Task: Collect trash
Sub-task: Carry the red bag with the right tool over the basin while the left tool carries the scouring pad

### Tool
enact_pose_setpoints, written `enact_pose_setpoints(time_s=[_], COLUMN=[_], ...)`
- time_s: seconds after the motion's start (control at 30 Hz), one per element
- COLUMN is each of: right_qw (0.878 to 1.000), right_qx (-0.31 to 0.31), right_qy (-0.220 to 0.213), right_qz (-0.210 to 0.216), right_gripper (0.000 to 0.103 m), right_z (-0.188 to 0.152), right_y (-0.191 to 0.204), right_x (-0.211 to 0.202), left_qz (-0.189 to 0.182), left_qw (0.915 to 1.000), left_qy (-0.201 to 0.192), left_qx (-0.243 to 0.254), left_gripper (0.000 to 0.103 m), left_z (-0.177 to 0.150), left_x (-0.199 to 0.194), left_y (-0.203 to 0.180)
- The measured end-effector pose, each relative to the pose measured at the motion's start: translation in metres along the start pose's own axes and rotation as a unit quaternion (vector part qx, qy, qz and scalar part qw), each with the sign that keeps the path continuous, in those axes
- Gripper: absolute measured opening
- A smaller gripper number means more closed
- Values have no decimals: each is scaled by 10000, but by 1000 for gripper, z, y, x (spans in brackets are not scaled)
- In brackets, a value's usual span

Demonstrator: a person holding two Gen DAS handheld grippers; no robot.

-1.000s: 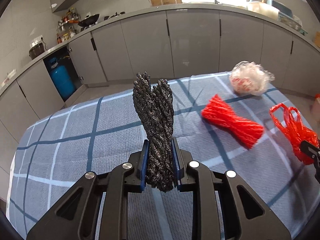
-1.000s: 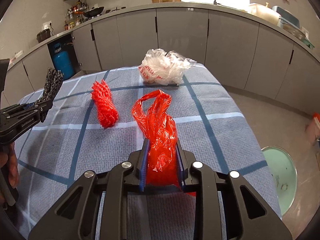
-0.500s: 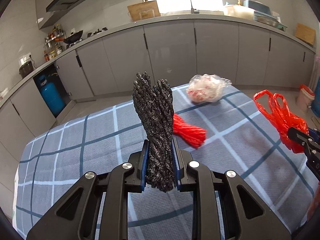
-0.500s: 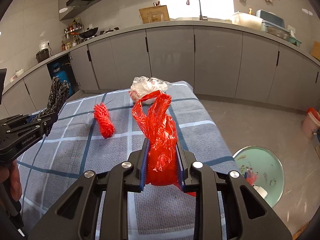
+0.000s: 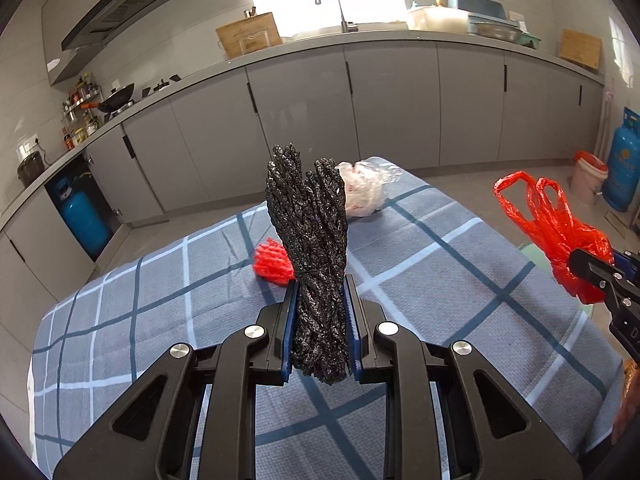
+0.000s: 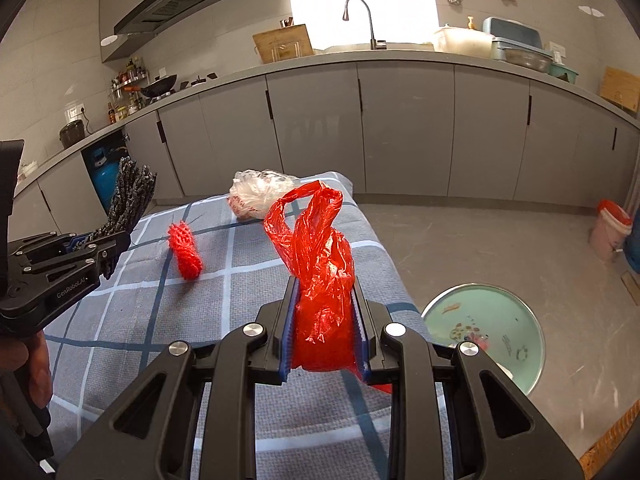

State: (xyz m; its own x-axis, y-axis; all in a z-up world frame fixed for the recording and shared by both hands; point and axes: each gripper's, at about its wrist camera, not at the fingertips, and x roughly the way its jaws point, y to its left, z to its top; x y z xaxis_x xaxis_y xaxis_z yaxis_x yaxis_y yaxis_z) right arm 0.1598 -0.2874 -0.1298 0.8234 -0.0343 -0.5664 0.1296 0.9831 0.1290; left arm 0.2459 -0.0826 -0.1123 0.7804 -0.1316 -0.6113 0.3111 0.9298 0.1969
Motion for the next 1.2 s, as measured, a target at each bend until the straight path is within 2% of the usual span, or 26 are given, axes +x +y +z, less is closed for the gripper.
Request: enact_pose_setpoints(time_s=[0.5, 0.73, 1.2], right_qw=[9985, 9959, 9911], right_qx=[271, 488, 769], right_qy=[-98, -102, -135], right_qz=[-468, -753, -1075], right_gripper=[25, 25, 25], right_z=[-4, -8, -13], right_y=[-53, -87, -126], right_x=[-15, -22, -30], left_qz=[-379, -702, -1134], left_qw=[9984, 9954, 9882], left_qy=[-132, -245, -352], left_qx=[389, 608, 972], left_gripper=[22, 22, 22], left_z=[22, 30, 42], left_x=[-1, -4, -3], left_y=[-61, -97, -154])
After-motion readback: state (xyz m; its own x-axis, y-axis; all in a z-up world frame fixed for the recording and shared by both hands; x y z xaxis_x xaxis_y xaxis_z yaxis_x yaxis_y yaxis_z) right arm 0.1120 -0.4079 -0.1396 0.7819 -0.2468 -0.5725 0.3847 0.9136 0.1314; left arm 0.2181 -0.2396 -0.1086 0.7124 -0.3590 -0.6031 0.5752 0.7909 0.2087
